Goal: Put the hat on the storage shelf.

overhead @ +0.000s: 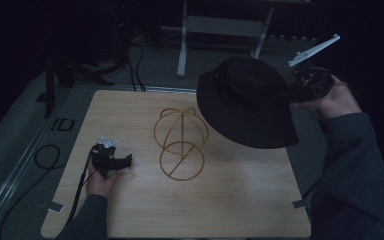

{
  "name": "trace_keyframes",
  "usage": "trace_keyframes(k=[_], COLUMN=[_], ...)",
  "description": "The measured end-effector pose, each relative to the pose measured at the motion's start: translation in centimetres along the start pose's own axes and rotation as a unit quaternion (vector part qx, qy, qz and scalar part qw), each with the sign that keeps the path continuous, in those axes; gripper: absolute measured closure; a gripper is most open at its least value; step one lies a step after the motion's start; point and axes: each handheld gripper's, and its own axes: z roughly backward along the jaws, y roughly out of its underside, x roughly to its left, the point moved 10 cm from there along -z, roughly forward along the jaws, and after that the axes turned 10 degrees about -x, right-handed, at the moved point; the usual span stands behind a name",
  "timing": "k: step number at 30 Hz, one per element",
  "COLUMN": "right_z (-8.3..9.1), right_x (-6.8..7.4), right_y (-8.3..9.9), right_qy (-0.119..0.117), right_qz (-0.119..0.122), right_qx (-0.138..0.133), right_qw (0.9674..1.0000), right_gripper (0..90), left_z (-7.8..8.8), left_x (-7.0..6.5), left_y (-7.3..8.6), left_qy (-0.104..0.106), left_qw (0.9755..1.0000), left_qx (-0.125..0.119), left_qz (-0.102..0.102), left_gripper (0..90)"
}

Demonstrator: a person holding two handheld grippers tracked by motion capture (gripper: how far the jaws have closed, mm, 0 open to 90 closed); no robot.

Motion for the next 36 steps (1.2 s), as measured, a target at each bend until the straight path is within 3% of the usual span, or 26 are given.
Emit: trace_keyframes(k=[20, 36], right_z=[0.0, -1.2], right_x=[1.3, 2.7], right_y=[-1.6, -3.0], right_qy=[-0.013, -0.034], right_qz=[0.018, 0.033], right_qx=[-0.008, -0.013], right_qw=[0.9997, 0.9988], right_gripper=[87.0, 87.0], left_z=[0.0, 0.0], left_x=[0.0, 0.0], left_y=[0.0, 0.0], left_qy=[0.0, 0.0], left_qw=[1.0, 1.0], left_qx=[0.002, 0.002], left_qz=[-0.001, -0.001], left_gripper=[7.9, 8.0])
